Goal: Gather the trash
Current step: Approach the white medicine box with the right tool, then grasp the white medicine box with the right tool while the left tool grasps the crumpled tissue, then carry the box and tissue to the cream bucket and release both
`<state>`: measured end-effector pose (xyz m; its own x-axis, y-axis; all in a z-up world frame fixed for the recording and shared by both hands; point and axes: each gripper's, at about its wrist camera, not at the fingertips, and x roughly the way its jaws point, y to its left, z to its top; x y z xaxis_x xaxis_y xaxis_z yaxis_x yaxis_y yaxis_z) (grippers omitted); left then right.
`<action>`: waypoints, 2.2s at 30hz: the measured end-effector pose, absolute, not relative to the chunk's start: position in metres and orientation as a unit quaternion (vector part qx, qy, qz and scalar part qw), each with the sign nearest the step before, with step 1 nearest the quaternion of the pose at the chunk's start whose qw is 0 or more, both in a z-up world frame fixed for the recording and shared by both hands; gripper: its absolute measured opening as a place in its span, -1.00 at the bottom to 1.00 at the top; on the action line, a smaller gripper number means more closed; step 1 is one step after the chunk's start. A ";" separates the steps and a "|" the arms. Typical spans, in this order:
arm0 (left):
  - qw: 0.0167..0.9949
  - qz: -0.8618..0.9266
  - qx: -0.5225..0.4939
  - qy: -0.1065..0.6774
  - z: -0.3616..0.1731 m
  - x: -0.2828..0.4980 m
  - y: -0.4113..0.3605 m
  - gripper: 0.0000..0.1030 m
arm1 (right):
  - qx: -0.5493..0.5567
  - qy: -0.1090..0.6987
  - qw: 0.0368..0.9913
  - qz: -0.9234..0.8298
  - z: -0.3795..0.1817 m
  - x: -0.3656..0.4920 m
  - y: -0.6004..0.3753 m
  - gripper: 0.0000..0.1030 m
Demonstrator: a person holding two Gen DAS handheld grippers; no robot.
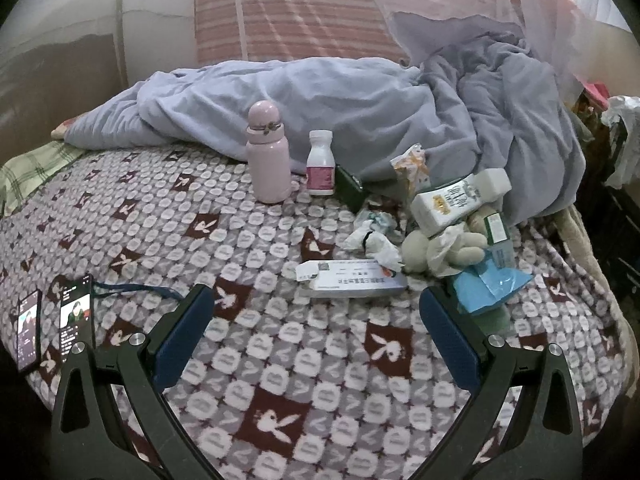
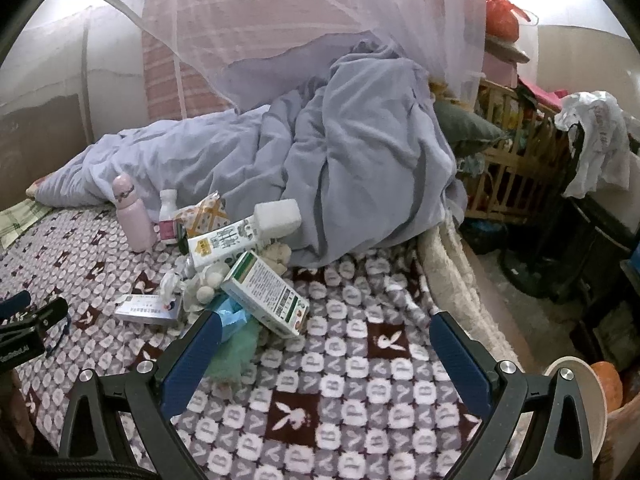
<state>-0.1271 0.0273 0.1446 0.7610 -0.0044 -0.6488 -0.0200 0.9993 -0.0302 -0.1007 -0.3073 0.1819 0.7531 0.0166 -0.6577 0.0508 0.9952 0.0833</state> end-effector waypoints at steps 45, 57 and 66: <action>0.838 -0.116 -0.084 0.527 0.050 0.069 -0.002 -0.65 | 0.063 0.419 0.871 0.250 0.092 0.040 -0.292 0.19; 0.874 -0.167 -0.067 0.451 0.132 -0.012 -0.042 -0.66 | 0.079 0.383 0.897 0.209 0.139 -0.040 -0.334 0.19; 0.863 -0.266 -0.026 0.428 0.163 -0.048 -0.146 -0.66 | 0.105 0.389 0.906 0.130 0.145 -0.095 -0.413 0.19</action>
